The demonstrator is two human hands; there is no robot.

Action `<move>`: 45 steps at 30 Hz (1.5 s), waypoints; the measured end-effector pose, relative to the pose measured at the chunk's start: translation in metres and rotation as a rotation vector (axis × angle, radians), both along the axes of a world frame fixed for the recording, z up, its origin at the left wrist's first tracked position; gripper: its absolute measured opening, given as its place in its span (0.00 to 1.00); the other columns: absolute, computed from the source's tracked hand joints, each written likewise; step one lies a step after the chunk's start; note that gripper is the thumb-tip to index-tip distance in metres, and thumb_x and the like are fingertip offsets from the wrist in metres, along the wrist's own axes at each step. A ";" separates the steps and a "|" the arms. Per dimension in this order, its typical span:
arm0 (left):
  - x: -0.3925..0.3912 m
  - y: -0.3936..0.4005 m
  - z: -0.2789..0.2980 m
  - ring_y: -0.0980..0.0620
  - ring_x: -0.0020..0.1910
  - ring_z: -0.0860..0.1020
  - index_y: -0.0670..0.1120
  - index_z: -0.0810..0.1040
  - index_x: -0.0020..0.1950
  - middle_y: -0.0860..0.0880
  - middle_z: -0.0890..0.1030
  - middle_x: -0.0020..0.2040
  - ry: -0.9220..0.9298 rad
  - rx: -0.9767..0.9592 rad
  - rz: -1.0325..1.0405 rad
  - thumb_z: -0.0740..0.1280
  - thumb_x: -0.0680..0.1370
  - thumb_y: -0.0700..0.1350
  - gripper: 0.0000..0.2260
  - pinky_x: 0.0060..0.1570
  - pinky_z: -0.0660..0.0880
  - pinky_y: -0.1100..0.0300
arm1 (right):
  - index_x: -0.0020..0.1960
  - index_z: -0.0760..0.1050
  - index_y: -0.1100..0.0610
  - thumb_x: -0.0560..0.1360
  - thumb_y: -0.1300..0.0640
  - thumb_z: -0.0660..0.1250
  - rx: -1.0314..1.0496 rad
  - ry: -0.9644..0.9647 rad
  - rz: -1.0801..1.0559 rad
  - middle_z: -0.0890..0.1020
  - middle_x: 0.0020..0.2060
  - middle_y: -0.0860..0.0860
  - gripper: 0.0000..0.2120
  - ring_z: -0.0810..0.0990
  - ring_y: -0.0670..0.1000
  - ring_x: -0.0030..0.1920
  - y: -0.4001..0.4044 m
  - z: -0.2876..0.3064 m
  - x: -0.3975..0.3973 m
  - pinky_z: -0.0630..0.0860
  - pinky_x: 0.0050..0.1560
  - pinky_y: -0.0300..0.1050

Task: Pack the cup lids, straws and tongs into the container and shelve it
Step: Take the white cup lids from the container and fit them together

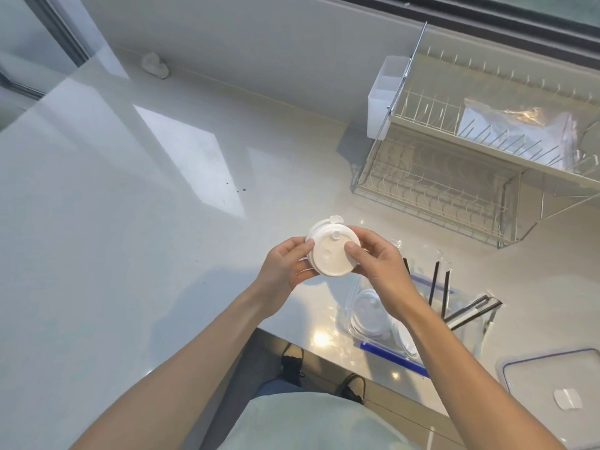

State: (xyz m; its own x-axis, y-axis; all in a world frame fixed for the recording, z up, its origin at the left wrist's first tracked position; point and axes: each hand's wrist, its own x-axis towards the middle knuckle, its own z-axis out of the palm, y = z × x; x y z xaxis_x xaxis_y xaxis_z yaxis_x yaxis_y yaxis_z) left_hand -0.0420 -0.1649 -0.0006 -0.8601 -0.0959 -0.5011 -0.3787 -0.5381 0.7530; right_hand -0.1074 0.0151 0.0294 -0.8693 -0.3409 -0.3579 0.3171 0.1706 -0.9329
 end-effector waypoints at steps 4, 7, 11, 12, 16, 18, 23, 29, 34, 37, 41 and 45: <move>-0.006 -0.005 -0.002 0.41 0.56 0.81 0.39 0.77 0.59 0.39 0.81 0.57 0.014 0.145 0.005 0.64 0.83 0.45 0.10 0.60 0.79 0.48 | 0.73 0.71 0.48 0.77 0.48 0.73 0.244 0.205 0.057 0.77 0.65 0.45 0.26 0.78 0.44 0.61 -0.008 -0.002 0.004 0.80 0.59 0.45; -0.010 -0.005 -0.004 0.42 0.55 0.80 0.32 0.74 0.66 0.38 0.79 0.59 0.025 0.166 -0.034 0.62 0.83 0.46 0.19 0.57 0.76 0.49 | 0.76 0.62 0.45 0.69 0.41 0.78 0.354 0.299 0.179 0.68 0.67 0.43 0.42 0.70 0.38 0.63 -0.013 -0.002 0.013 0.74 0.62 0.40; -0.013 -0.002 0.000 0.47 0.48 0.77 0.38 0.76 0.65 0.44 0.80 0.52 0.022 0.172 -0.096 0.59 0.82 0.45 0.16 0.48 0.73 0.55 | 0.79 0.57 0.49 0.67 0.40 0.79 0.525 0.427 0.206 0.66 0.69 0.46 0.48 0.68 0.43 0.65 -0.017 -0.005 0.015 0.73 0.63 0.46; -0.013 -0.002 0.000 0.48 0.47 0.78 0.40 0.76 0.63 0.46 0.81 0.51 0.020 0.172 -0.091 0.59 0.82 0.44 0.14 0.47 0.73 0.56 | 0.77 0.58 0.48 0.68 0.41 0.78 0.535 0.452 0.199 0.68 0.68 0.46 0.45 0.70 0.45 0.65 -0.017 -0.005 0.016 0.75 0.62 0.49; -0.014 -0.001 0.001 0.47 0.50 0.77 0.40 0.77 0.67 0.44 0.80 0.54 0.025 0.157 -0.124 0.59 0.82 0.48 0.18 0.50 0.71 0.53 | 0.73 0.61 0.46 0.69 0.44 0.78 0.557 0.498 0.220 0.69 0.65 0.45 0.40 0.73 0.47 0.61 -0.014 -0.007 0.017 0.78 0.55 0.52; -0.014 0.001 0.003 0.48 0.51 0.77 0.44 0.80 0.67 0.46 0.81 0.53 0.026 0.146 -0.142 0.58 0.84 0.50 0.18 0.52 0.71 0.53 | 0.74 0.59 0.46 0.69 0.44 0.77 0.586 0.524 0.243 0.68 0.66 0.46 0.41 0.73 0.48 0.60 -0.011 -0.007 0.016 0.79 0.53 0.51; -0.011 0.007 0.000 0.45 0.58 0.76 0.46 0.78 0.70 0.43 0.80 0.61 0.020 0.123 -0.140 0.59 0.84 0.53 0.19 0.60 0.70 0.48 | 0.74 0.60 0.48 0.69 0.43 0.77 0.605 0.516 0.213 0.69 0.66 0.46 0.40 0.73 0.47 0.60 -0.009 -0.008 0.020 0.79 0.54 0.52; -0.008 0.015 -0.003 0.43 0.62 0.75 0.45 0.75 0.72 0.35 0.73 0.72 0.017 0.119 -0.147 0.60 0.84 0.54 0.21 0.62 0.69 0.48 | 0.71 0.62 0.50 0.67 0.39 0.77 0.618 0.457 0.109 0.72 0.64 0.48 0.40 0.76 0.51 0.59 -0.012 -0.012 0.031 0.80 0.53 0.54; -0.006 0.017 -0.012 0.39 0.64 0.75 0.38 0.72 0.73 0.32 0.72 0.71 0.007 0.075 -0.131 0.63 0.83 0.56 0.26 0.63 0.69 0.46 | 0.70 0.63 0.51 0.68 0.38 0.76 0.658 0.410 0.064 0.73 0.64 0.49 0.39 0.77 0.52 0.59 -0.013 -0.011 0.038 0.80 0.52 0.53; -0.005 0.017 -0.018 0.39 0.62 0.75 0.34 0.67 0.74 0.30 0.71 0.70 -0.007 0.072 -0.103 0.66 0.81 0.58 0.32 0.63 0.70 0.44 | 0.68 0.63 0.51 0.67 0.35 0.76 0.689 0.369 0.105 0.73 0.61 0.48 0.39 0.77 0.51 0.57 -0.013 -0.011 0.038 0.80 0.51 0.54; 0.000 0.009 -0.029 0.41 0.62 0.78 0.35 0.70 0.71 0.36 0.77 0.66 -0.025 0.082 -0.048 0.63 0.83 0.56 0.27 0.68 0.72 0.44 | 0.67 0.69 0.50 0.74 0.38 0.72 0.509 0.192 0.136 0.77 0.58 0.44 0.28 0.77 0.44 0.54 -0.012 -0.017 0.027 0.79 0.53 0.48; 0.003 -0.002 -0.045 0.43 0.55 0.81 0.38 0.76 0.64 0.41 0.81 0.58 -0.138 0.034 0.008 0.65 0.82 0.55 0.22 0.64 0.76 0.45 | 0.55 0.78 0.55 0.83 0.49 0.63 0.480 0.074 0.015 0.83 0.49 0.48 0.10 0.82 0.51 0.51 -0.021 -0.042 0.003 0.80 0.54 0.56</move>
